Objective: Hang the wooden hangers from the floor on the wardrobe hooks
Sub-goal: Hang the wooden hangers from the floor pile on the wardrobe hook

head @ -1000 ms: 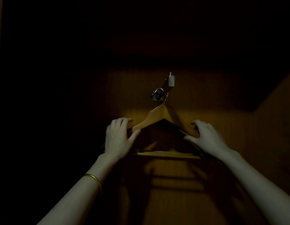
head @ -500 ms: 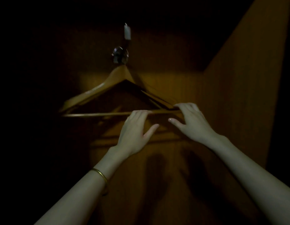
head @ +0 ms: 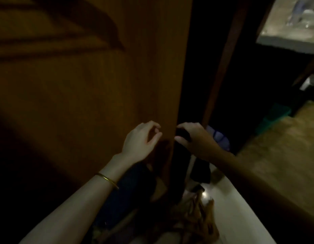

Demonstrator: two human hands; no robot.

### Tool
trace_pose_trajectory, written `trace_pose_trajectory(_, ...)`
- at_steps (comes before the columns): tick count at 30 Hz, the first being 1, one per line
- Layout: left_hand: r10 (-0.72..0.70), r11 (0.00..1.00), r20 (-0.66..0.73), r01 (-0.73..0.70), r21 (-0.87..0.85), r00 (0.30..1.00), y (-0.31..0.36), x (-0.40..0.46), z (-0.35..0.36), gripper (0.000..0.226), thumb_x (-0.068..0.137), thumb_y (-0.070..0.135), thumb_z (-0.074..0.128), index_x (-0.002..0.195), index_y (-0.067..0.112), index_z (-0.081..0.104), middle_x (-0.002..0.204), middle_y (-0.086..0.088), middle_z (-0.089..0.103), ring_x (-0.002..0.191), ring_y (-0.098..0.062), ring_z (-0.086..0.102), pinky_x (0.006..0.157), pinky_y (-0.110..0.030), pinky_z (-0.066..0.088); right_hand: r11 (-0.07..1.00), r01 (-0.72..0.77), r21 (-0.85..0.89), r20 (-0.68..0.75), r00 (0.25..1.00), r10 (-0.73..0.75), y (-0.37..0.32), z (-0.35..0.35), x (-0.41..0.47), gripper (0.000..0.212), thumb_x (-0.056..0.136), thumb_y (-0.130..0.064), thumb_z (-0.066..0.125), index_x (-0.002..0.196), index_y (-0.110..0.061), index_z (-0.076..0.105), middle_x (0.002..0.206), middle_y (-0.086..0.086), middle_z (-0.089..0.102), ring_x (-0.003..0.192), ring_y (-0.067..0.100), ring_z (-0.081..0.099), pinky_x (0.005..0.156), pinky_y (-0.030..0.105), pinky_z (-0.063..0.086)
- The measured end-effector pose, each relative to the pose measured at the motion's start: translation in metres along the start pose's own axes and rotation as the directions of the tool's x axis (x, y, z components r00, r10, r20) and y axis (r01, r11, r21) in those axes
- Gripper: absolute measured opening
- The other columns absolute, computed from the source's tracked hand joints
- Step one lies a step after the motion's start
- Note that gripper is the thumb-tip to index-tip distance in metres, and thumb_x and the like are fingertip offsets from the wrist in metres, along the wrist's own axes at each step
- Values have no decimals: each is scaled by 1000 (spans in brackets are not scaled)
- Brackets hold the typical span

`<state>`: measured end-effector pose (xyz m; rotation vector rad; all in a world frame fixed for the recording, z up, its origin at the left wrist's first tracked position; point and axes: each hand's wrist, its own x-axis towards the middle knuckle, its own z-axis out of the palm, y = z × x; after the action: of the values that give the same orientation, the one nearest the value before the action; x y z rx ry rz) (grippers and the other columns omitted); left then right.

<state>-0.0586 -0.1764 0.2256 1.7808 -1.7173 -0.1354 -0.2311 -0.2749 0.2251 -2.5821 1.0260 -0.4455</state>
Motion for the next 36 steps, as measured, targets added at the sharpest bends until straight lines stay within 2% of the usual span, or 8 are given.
trace_pose_trajectory(7, -148, 988, 284, 154, 0, 947, -12, -59, 157, 29, 91, 36, 47, 116, 21, 51, 112, 3, 55, 102, -10, 49, 80, -26, 41, 946, -324, 9, 110, 940, 322, 112, 103, -114, 39, 91, -41, 49, 118, -13, 53, 112, 8, 60, 106, 27, 53, 82, 36, 45)
trace_pose_trajectory(14, -198, 978, 475, 202, 43, 858, -72, -129, 314, 26, 91, 35, 48, 111, 19, 54, 108, -1, 60, 100, -16, 53, 78, -32, 47, 764, -645, 13, 195, 751, 631, 195, 246, -211, 41, 92, -39, 48, 125, -14, 51, 128, 12, 54, 108, 27, 52, 84, 37, 47)
trace_pose_trajectory(20, -347, 917, 607, 393, 61, 715, -161, -210, 487, 21, 90, 29, 52, 108, 18, 56, 102, 0, 62, 94, -18, 59, 74, -27, 45, 577, -804, 146, 300, 592, 748, 284, 423, -275, 30, 93, -30, 50, 111, -8, 60, 110, 11, 63, 95, 26, 61, 75, 28, 44)
trace_pose_trajectory(24, -446, 795, 650, 606, -28, 616, -231, -258, 609, 19, 87, 14, 57, 104, 5, 59, 91, -6, 62, 95, -26, 62, 75, -23, 41, 398, -862, 314, 395, 500, 771, 350, 545, -301, 27, 94, -23, 50, 118, -12, 54, 104, 8, 62, 93, 20, 59, 78, 27, 44)
trace_pose_trajectory(28, -382, 840, 642, 540, -60, 665, -293, -280, 714, 19, 86, 14, 58, 101, 2, 60, 92, -13, 66, 89, -25, 62, 72, -25, 41, 159, -890, 426, 515, 384, 767, 409, 661, -319, 22, 93, -23, 48, 113, -16, 53, 102, 7, 62, 83, 17, 60, 75, 34, 52)
trace_pose_trajectory(31, -340, 878, 621, 475, -59, 706, -322, -279, 771, 22, 87, 14, 57, 107, 6, 58, 100, -8, 64, 94, -19, 58, 73, -21, 36, -138, -818, 559, 614, 296, 732, 434, 719, -312, 21, 94, -15, 47, 112, -7, 55, 102, 12, 60, 88, 22, 60, 77, 33, 51)
trace_pose_trajectory(34, -264, 930, 606, 364, -45, 750, -342, -274, 812, 30, 84, 16, 60, 113, 9, 54, 115, -12, 57, 109, -26, 53, 87, -33, 43, -400, -629, 667, 645, 217, 733, 444, 751, -300, 18, 92, -13, 52, 106, -2, 56, 95, 12, 59, 85, 25, 60, 74, 34, 51)
trace_pose_trajectory(36, -256, 952, 635, 305, 34, 729, -352, -270, 831, 43, 83, 22, 61, 123, 12, 48, 128, -14, 48, 120, -30, 44, 99, -45, 39, -444, -551, 706, 621, 182, 762, 446, 761, -293, 11, 89, -16, 58, 96, -9, 56, 98, 10, 61, 86, 24, 61, 70, 32, 52)
